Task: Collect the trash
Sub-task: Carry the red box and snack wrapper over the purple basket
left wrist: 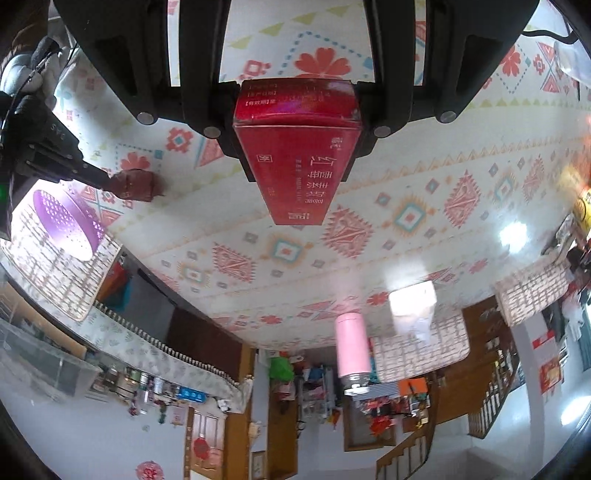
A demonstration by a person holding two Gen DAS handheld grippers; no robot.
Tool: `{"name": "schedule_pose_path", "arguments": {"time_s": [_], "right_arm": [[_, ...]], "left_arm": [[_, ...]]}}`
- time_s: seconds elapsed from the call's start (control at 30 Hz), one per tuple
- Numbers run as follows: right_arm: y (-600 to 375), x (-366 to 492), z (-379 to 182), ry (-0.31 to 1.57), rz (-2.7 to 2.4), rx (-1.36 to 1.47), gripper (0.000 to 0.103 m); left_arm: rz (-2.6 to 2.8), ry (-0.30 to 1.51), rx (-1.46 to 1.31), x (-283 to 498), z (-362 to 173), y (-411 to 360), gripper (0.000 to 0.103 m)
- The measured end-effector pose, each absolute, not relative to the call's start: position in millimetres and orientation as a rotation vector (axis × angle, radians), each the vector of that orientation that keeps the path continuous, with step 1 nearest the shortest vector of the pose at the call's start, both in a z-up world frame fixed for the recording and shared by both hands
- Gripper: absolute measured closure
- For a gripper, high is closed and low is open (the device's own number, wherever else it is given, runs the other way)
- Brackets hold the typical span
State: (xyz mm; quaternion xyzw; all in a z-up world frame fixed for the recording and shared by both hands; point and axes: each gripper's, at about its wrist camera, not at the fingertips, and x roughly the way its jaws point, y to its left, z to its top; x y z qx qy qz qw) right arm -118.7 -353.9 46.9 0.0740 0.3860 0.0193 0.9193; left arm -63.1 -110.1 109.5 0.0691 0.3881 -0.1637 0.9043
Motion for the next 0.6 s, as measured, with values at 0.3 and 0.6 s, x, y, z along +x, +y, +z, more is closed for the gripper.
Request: {"name": "schedule_pose_path", "arguments": {"time_s": [0.3,0.6], "right_arm": [[-348.3,-99.7,41.1,0.799,0.045,0.076,0.018],[-341.4,-77.1,24.1,0.872,0.063,0.124,0.059]], "left_arm": [[-0.372,0.837,0.142,-64.1,96.9,-128.5,0.064],[-0.33,0.823,0.234,-68.6,93.7,-148.5,0.064]]}}
